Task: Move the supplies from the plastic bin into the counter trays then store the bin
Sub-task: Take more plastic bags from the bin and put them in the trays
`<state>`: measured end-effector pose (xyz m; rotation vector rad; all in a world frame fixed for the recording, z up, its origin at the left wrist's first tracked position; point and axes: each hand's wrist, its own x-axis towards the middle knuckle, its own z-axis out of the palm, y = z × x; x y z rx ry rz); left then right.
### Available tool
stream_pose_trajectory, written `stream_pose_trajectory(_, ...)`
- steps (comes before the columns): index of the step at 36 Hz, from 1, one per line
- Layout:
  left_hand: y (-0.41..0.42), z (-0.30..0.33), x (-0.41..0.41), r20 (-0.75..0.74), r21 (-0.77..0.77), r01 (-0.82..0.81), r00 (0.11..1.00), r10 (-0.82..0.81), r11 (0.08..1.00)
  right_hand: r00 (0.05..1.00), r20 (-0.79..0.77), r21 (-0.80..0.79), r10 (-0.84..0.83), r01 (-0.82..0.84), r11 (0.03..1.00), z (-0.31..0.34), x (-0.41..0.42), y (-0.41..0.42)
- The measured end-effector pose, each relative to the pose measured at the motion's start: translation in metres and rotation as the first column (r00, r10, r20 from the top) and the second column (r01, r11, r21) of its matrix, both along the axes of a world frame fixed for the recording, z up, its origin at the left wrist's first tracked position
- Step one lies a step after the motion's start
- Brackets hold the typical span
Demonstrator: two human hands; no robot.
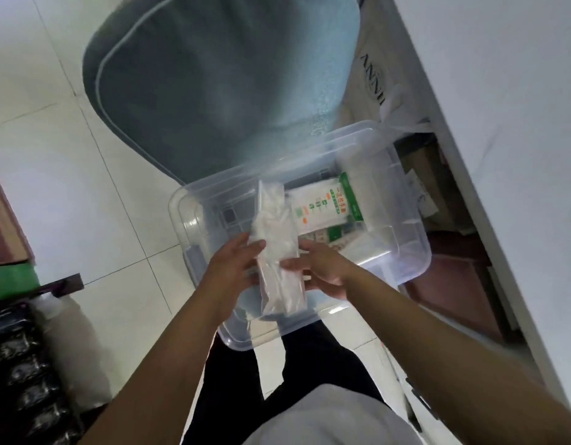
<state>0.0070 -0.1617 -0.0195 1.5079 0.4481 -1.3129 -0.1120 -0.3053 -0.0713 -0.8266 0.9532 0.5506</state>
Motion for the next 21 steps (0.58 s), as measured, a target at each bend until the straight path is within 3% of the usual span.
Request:
stream_pose_trajectory(3,0.006,0.0,0.001,-0.101,-0.128,0.003,0.995,-0.016,0.992,0.997,0.046,-0.027,-0.055,0.056,0.998,0.033,-0.017,0.023)
stream_pose_trajectory(7,0.021,0.0,-0.001,-0.131,-0.155,0.071,0.987,-0.092,0.985,0.994,0.036,-0.054,-0.099,0.101,0.993,0.055,-0.029,0.047)
stream_pose_trajectory(12,0.043,-0.008,0.0,-0.11,-0.07,0.034,0.993,-0.042,0.997,0.998,0.026,-0.077,0.05,-0.048,0.996,0.046,-0.032,0.029)
stream_pose_trajectory(14,0.051,-0.011,0.0,-0.108,-0.025,-0.03,0.994,0.027,0.999,0.991,-0.033,-0.267,0.132,-0.136,0.954,0.03,-0.034,0.005)
stream_pose_trajectory(15,0.054,-0.012,-0.001,-0.107,-0.009,-0.061,0.992,0.059,0.998,0.976,-0.104,-0.412,0.192,-0.218,0.884,0.018,-0.036,-0.008)
stream_pose_trajectory(17,0.059,-0.015,-0.004,-0.1,0.006,-0.109,0.989,0.11,0.994,0.864,-0.315,-0.627,0.393,-0.5,0.598,-0.009,-0.042,-0.032)
stream_pose_trajectory(19,0.06,-0.018,-0.009,-0.081,0.016,-0.129,0.988,0.13,0.991,0.632,-0.503,-0.583,0.589,-0.752,0.309,-0.034,-0.046,-0.048)
stream_pose_trajectory(21,0.06,-0.022,-0.014,-0.066,0.025,-0.156,0.985,0.158,0.987,0.369,-0.577,-0.461,0.728,-0.883,0.083,-0.055,-0.05,-0.055)
